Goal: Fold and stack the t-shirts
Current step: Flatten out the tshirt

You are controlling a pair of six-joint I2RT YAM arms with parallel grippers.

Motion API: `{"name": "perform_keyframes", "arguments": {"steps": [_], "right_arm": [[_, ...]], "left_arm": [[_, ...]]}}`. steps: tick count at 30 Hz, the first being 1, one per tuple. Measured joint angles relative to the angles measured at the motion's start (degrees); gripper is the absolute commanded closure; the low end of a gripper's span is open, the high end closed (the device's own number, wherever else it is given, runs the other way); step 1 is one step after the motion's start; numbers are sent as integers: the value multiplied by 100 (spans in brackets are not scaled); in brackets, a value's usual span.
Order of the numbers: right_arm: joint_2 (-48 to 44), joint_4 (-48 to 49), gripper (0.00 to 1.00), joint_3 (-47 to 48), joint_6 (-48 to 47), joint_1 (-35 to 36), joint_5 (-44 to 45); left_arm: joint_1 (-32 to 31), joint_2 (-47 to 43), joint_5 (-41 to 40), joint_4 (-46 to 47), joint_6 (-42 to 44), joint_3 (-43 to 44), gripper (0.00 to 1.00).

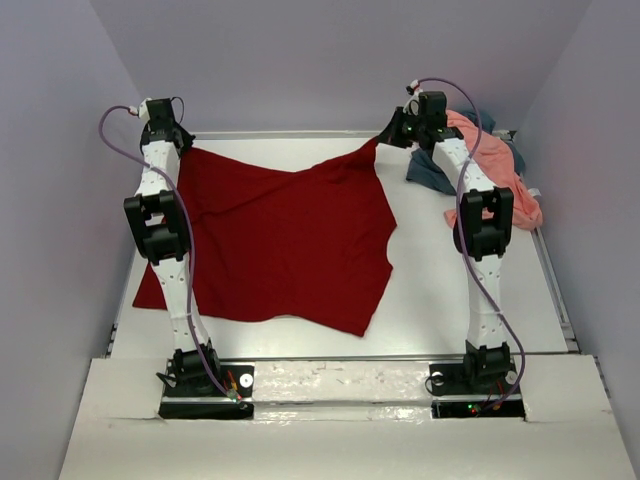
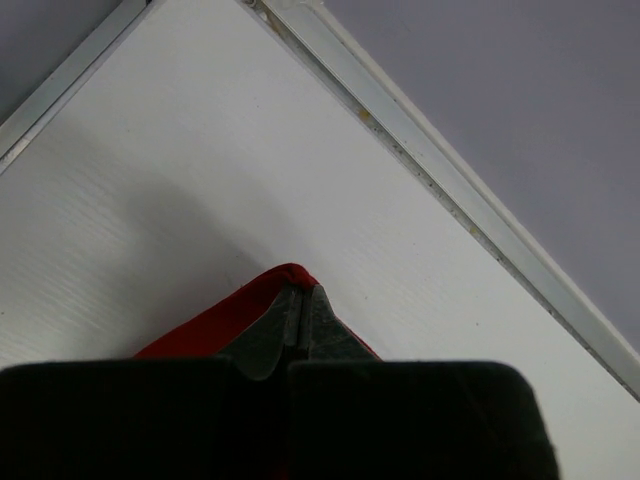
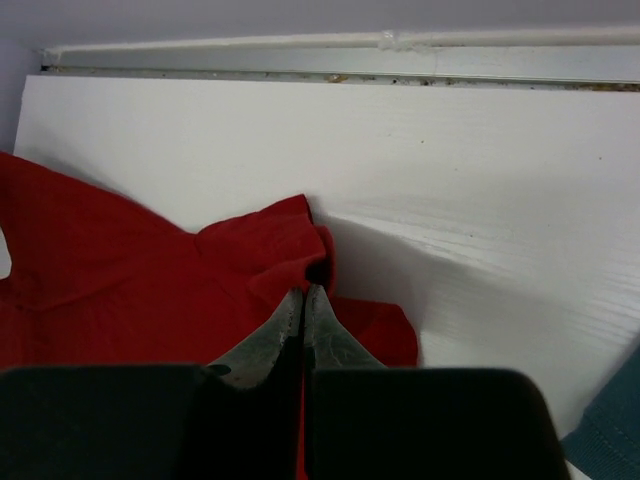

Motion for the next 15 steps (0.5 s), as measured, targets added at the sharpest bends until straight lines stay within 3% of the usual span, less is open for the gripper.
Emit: {"name": "perform_keyframes", "arguments": {"steps": [15], "right_arm": [[-138,-48,100,-39,-127,15,-57]], "left_arm": [[0,20,46,33,-31,197,100]]}}
